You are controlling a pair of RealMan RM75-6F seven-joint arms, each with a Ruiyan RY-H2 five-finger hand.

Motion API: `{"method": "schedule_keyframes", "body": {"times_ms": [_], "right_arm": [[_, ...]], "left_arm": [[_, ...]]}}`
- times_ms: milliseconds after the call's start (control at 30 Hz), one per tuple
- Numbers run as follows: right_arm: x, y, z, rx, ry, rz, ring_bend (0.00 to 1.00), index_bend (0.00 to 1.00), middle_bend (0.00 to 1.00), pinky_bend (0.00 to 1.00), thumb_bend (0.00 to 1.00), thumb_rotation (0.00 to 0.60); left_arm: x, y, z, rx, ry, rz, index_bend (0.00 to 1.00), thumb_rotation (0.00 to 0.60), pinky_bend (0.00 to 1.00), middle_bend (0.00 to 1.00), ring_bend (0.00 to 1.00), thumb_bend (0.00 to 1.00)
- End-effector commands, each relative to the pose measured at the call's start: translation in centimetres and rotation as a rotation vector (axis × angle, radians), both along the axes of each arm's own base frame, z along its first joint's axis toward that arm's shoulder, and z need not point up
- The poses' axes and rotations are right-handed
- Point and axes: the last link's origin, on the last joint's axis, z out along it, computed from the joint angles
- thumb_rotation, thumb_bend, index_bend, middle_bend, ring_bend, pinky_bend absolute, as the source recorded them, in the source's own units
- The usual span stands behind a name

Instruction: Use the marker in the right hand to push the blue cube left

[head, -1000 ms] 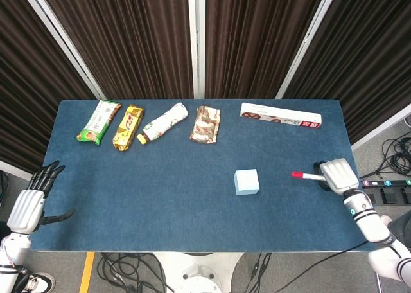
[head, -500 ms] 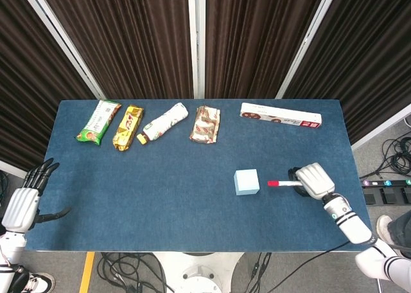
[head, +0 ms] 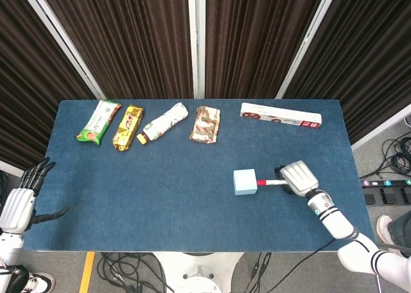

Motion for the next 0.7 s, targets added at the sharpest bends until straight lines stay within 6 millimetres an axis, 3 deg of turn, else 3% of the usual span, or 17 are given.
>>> {"method": "schedule_keyframes", "body": {"times_ms": [33,200,533,700], "right_arm": [[1.5,-0.4,-0.7,0.006,-0.014,0.009,1.0,0.64,0.63,1.0,0.27,0.6],[2.7,-0.4,-1.3,0.012,-0.015,0.014,1.0,0.64,0.63,1.0,0.27,0.6],[0.5,-0.3,0.1,-0.005,0.057,-0.031,1.0,0.64,0.63,1.0,0.27,0.6],[0.5,-0.4,0.0,-0.003,0.066,-0.032,1.0,0.64,0.63,1.0,0.27,0.6]], "left_arm": [[-0.1,-0.2,0.0,0.001,-0.004,-0.001,0.11,0.6,0.0,0.02,0.0,0.04],[-0.1,0.0,0.1,0.002,-0.008,0.0,0.11,0.6,0.0,0.02,0.0,0.04],[0.0,0.3,0.1,-0.004,-0.009,-0.004,0.11,0.6,0.0,0.02,0.0,0.04],[0.0,0.4,0.2,-0.003,-0.009,-0.004,0.11,0.6,0.0,0.02,0.0,0.04]]}}
